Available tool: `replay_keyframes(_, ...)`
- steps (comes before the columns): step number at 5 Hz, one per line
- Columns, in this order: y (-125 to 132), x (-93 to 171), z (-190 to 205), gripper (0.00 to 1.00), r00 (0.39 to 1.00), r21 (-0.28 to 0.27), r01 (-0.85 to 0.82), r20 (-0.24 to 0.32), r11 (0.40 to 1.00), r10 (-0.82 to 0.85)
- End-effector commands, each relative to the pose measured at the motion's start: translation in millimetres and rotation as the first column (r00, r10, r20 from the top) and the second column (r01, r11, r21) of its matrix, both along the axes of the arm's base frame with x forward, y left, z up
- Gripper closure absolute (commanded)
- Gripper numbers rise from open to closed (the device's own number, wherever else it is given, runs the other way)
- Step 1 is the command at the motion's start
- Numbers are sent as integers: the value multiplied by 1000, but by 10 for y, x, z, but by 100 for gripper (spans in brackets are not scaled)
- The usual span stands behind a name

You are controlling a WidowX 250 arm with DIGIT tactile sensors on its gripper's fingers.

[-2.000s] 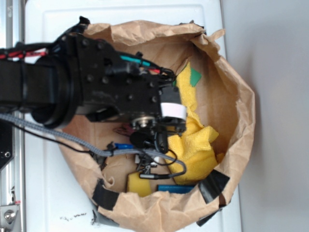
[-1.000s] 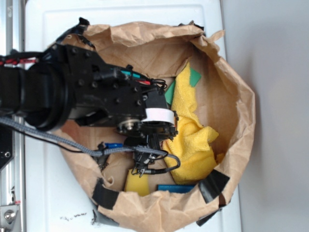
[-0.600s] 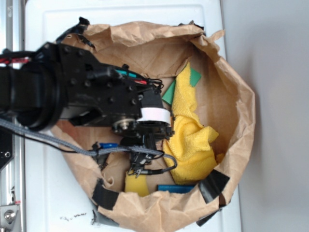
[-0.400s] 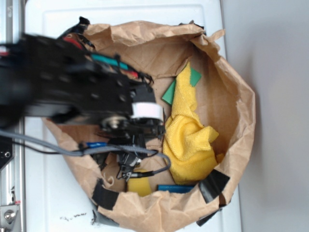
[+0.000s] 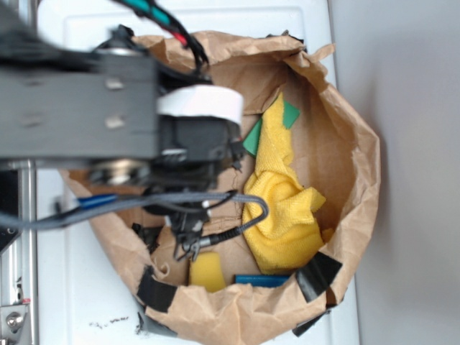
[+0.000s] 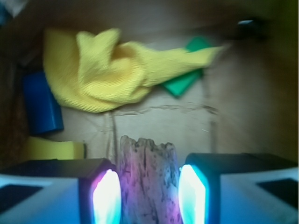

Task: Grab the wood chip.

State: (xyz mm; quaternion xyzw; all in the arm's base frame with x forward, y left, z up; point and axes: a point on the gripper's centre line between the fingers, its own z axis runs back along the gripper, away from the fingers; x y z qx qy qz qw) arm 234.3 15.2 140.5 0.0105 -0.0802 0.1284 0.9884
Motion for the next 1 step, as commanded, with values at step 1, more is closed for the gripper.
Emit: replay_keyframes(1, -150, 71, 246, 100, 993, 20, -29, 111, 999, 27)
